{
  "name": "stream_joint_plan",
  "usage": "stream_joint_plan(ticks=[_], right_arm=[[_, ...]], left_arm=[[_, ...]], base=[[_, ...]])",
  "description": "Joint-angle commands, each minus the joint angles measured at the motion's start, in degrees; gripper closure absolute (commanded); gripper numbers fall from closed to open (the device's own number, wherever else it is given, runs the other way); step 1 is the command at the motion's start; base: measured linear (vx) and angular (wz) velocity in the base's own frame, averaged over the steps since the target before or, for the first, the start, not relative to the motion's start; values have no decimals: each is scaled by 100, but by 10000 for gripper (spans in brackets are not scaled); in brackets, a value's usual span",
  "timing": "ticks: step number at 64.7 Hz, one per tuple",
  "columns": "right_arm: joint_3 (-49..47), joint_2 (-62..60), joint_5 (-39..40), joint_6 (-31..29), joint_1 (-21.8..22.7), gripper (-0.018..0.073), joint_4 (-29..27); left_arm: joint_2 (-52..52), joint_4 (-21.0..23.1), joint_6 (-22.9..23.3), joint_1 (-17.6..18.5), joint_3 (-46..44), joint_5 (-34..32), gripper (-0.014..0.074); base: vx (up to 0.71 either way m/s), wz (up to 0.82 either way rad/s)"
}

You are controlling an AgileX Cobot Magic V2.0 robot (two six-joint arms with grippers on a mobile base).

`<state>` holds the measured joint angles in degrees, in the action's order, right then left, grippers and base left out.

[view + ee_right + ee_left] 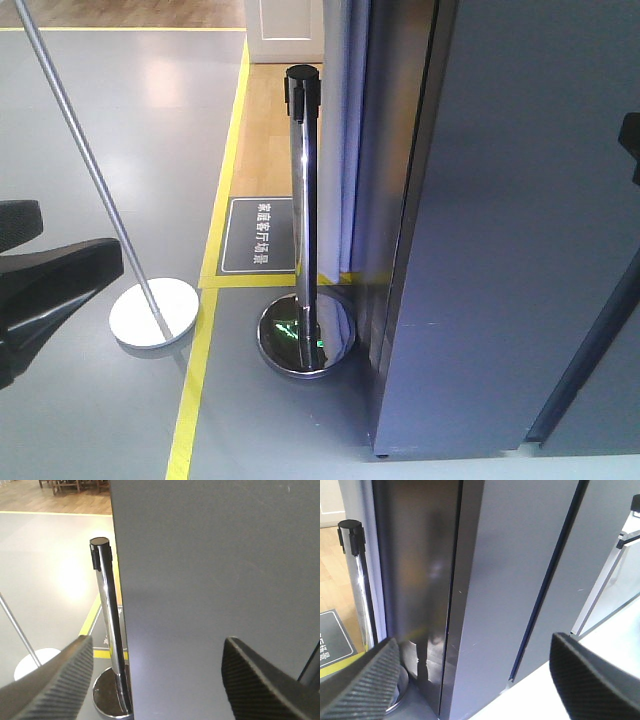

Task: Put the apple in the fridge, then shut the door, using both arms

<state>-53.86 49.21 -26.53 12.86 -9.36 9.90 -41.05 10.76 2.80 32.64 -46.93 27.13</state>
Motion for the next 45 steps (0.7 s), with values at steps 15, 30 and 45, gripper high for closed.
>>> stream_joint_plan(ticks=[15,30,45], right_arm=[[-151,-34,127,-63,2,33,52],[-151,-34,133,-63,2,33,31],[-151,-34,42,-84,2,78,-15]], left_arm=[[15,83,64,10,-134,-381,16],[-6,78,64,10,-134,-399,16],[-33,28,69,10,-134,-448,125]], base=[[0,0],[0,0],[0,0]])
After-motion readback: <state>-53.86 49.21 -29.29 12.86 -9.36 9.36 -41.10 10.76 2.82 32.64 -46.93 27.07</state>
